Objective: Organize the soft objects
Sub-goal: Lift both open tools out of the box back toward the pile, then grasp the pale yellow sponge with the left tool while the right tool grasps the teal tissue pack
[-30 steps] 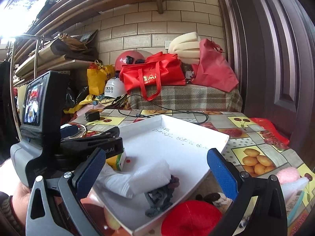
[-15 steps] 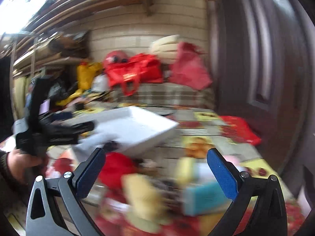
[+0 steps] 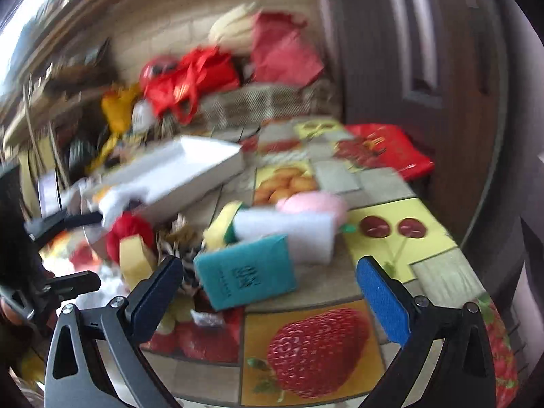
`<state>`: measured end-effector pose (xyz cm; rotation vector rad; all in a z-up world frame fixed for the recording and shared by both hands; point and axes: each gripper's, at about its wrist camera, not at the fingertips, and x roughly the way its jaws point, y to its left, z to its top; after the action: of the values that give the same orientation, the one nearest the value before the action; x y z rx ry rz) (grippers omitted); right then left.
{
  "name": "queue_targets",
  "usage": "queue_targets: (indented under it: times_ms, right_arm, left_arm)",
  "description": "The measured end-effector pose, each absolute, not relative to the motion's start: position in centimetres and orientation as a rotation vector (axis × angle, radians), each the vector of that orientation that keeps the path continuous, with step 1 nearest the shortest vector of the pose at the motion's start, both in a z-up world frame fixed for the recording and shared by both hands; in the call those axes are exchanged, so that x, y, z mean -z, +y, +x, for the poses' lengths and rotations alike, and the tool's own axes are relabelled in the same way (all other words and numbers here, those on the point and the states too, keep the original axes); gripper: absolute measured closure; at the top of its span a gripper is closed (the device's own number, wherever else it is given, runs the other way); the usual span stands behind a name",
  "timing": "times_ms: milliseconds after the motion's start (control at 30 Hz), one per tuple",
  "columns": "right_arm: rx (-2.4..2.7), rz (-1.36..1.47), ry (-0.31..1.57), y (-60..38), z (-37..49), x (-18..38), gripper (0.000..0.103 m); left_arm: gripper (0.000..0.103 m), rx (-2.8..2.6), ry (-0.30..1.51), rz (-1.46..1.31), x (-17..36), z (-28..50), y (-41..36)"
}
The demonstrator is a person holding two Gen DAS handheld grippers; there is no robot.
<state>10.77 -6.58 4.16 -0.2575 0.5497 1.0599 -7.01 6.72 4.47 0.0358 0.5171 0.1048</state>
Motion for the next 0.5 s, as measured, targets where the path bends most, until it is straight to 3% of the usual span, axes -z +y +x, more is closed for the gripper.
queue_targets:
  times_ms: [333, 367, 400, 433, 467, 500]
  right_arm:
    - [-1.062, -0.346, 0.638, -3.2, 11.9, -2.2, 0.001]
    - [-1.065, -0.331, 0.655, -3.4, 12.3, -2.1, 0.004]
    - [-1.081, -0.306, 0.672, -3.6, 12.7, -2.1, 0.022]
    - [-1.088, -0.280, 0.682, -3.9, 13.0, -2.1, 0.028]
    - [-1.086, -0.260, 0.681, -4.3, 13.2, -2.2, 0.028]
    - [-1.087, -0.242, 0.673, -4.7, 13.1, -2.4, 0.028]
  left_arm:
    - [0.003, -0.118, 0.608, -0.017, -3.6, -3.5, 7.1]
    - [0.003, -0.114, 0.618, -0.012, -3.5, -3.1, 6.9]
    - [0.003, -0.111, 0.626, -0.001, -3.4, -2.9, 6.6]
    - [0.004, -0.104, 0.633, 0.022, -3.3, -2.7, 6.2]
    - [0.016, -0.104, 0.632, 0.041, -3.3, -2.7, 5.8]
    - [0.038, -0.106, 0.630, 0.058, -3.3, -2.7, 5.5]
